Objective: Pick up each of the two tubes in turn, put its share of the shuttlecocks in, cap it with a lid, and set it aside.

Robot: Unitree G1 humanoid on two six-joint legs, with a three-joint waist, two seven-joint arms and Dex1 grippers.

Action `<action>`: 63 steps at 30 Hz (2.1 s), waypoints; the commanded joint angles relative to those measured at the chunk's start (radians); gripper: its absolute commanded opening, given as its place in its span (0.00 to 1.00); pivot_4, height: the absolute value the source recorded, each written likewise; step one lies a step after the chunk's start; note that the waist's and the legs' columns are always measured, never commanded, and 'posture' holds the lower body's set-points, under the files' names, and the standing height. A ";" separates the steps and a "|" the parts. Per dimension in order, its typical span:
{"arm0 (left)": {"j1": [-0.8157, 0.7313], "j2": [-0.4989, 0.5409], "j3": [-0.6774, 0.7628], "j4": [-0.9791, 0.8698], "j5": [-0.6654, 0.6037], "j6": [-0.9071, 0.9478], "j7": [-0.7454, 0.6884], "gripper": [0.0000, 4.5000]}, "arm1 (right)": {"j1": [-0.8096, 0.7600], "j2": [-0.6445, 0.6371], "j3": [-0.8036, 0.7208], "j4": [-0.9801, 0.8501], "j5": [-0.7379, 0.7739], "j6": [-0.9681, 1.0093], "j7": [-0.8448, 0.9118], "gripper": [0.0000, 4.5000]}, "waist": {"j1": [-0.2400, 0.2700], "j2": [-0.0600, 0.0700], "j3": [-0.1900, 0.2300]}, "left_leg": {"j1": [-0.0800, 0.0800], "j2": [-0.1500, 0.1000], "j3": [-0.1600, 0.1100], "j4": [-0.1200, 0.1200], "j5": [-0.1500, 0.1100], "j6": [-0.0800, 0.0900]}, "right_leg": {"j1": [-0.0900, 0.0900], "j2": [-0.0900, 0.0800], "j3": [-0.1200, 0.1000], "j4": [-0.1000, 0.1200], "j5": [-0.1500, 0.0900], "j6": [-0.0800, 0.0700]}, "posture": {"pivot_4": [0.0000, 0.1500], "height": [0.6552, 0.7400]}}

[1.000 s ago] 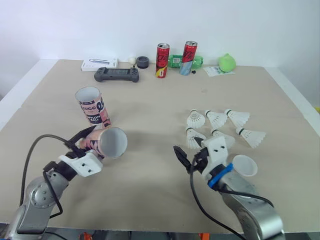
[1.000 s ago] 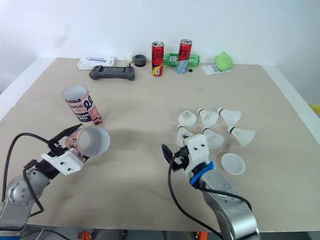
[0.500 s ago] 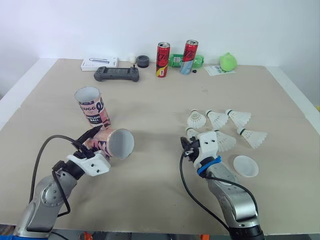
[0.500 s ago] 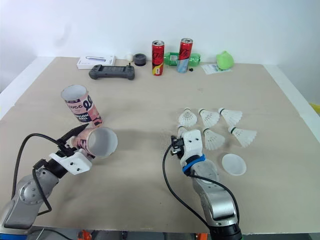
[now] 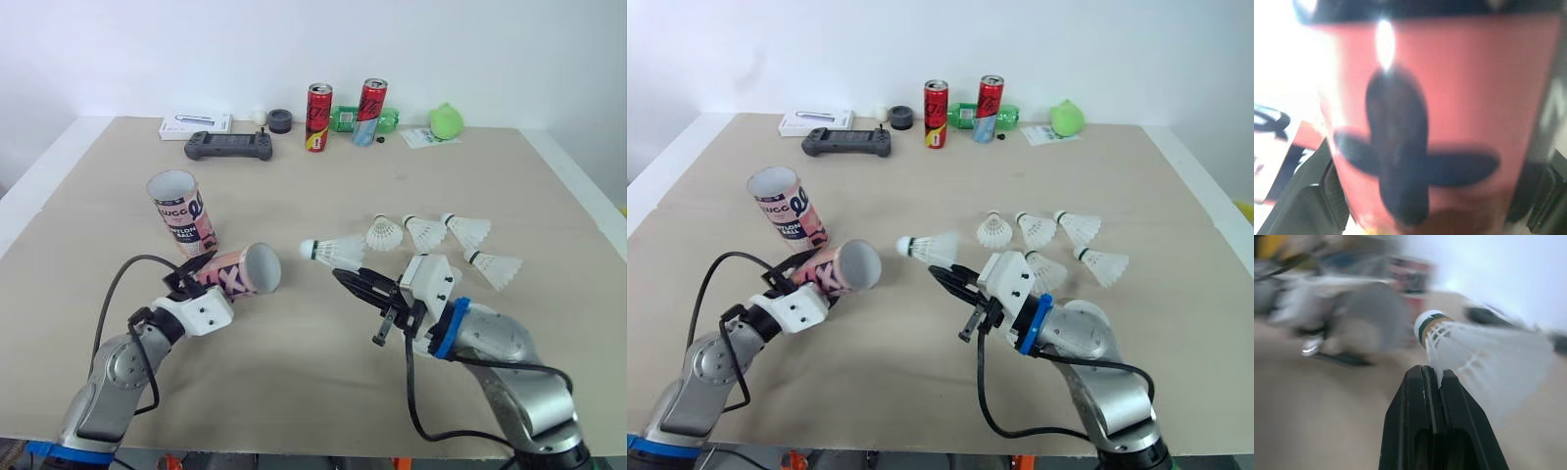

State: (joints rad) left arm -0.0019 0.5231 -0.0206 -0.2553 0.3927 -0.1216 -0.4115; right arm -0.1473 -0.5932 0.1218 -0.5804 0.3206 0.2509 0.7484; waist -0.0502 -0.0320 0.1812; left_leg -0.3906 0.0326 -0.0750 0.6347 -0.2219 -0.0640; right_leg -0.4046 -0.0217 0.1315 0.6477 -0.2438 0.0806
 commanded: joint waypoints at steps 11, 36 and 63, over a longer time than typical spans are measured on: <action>-0.031 0.015 -0.065 -0.019 0.016 0.027 -0.021 0.88 | -0.277 0.083 0.209 0.195 -0.237 -0.164 0.072 0.03 | 0.002 0.001 0.000 | -0.002 -0.001 0.000 0.000 0.002 0.003 | -0.001 -0.001 0.000 0.000 0.004 0.002 | 1.00 1.00; -0.210 0.075 -0.075 0.168 -0.093 -0.190 -0.067 0.88 | 0.445 0.350 -0.233 -0.271 -0.218 0.127 -0.478 0.98 | 0.001 0.001 0.001 | -0.004 -0.002 -0.004 -0.001 0.002 0.002 | -0.003 -0.001 -0.001 0.001 0.001 0.001 | 1.00 1.00; -0.375 -0.020 -0.159 0.270 -0.034 -0.186 -0.012 0.88 | 0.134 0.415 -0.299 0.155 -0.124 0.246 -0.591 0.15 | 0.002 0.002 0.001 | -0.005 -0.003 -0.005 -0.002 0.006 0.001 | -0.003 -0.001 -0.001 0.001 0.005 0.003 | 1.00 1.00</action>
State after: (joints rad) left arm -0.3585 0.5030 -0.1833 0.0436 0.3552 -0.3046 -0.4410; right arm -0.0089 -0.1802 -0.1673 -0.4075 0.1948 0.5193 0.1669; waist -0.0482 -0.0305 0.1818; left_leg -0.3958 0.0299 -0.0796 0.6331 -0.2158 -0.0628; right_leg -0.4075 -0.0224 0.1306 0.6486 -0.2386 0.0831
